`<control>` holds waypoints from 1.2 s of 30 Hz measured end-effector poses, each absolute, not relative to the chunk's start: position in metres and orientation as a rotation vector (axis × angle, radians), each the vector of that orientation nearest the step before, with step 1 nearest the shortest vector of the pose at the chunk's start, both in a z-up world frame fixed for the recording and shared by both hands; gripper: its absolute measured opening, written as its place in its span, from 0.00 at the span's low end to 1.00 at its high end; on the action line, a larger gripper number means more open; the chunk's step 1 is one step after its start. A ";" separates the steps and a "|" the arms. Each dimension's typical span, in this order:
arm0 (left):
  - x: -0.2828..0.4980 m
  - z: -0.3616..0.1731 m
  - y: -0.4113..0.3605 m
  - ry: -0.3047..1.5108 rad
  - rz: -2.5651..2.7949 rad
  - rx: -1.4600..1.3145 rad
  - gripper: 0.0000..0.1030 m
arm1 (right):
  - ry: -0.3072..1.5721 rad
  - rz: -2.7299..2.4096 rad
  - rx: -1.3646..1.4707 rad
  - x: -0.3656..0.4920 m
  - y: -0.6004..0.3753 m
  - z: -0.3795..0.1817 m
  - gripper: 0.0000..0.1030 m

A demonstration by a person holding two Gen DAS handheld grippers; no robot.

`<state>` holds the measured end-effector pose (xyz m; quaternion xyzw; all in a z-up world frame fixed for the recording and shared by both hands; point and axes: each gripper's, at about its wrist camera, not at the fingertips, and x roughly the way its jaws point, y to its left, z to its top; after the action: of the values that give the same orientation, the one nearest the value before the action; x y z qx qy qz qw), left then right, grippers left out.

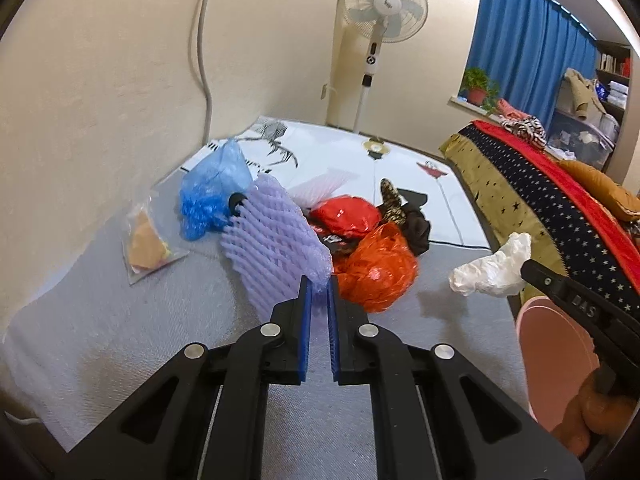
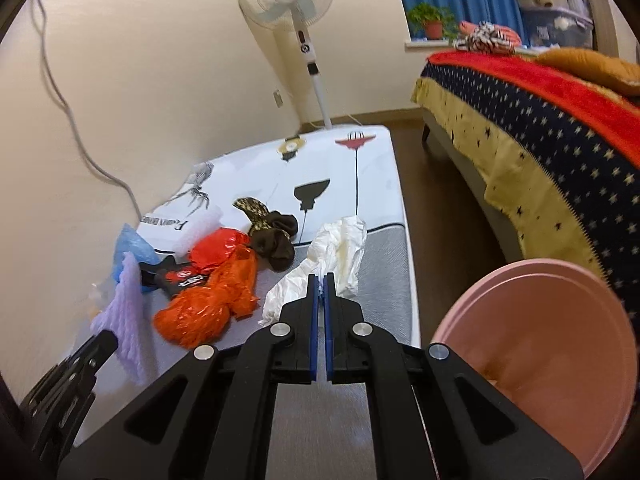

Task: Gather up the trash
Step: 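Grasp the white tissue with the right gripper and lift it, then drop the white tissue into the pink bin with the right gripper while the left drops the net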

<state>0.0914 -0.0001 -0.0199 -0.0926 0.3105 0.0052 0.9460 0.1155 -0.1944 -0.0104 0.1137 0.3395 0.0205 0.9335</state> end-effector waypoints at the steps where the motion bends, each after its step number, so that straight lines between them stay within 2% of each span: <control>1: 0.090 -0.018 -0.001 0.628 0.005 -0.189 0.07 | 0.686 0.043 0.226 0.110 -0.195 -0.006 0.03; 16: 0.054 0.013 -0.012 0.539 -0.102 -0.142 0.07 | 0.606 -0.001 0.177 0.036 -0.218 0.041 0.03; 36: 0.036 0.023 -0.043 0.525 -0.265 -0.113 0.07 | 0.552 -0.086 0.192 -0.011 -0.250 0.065 0.03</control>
<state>0.0363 -0.0431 0.0225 -0.0557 0.2587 -0.1306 0.9555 -0.0110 -0.2501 0.0647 0.0945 0.2719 -0.0426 0.9567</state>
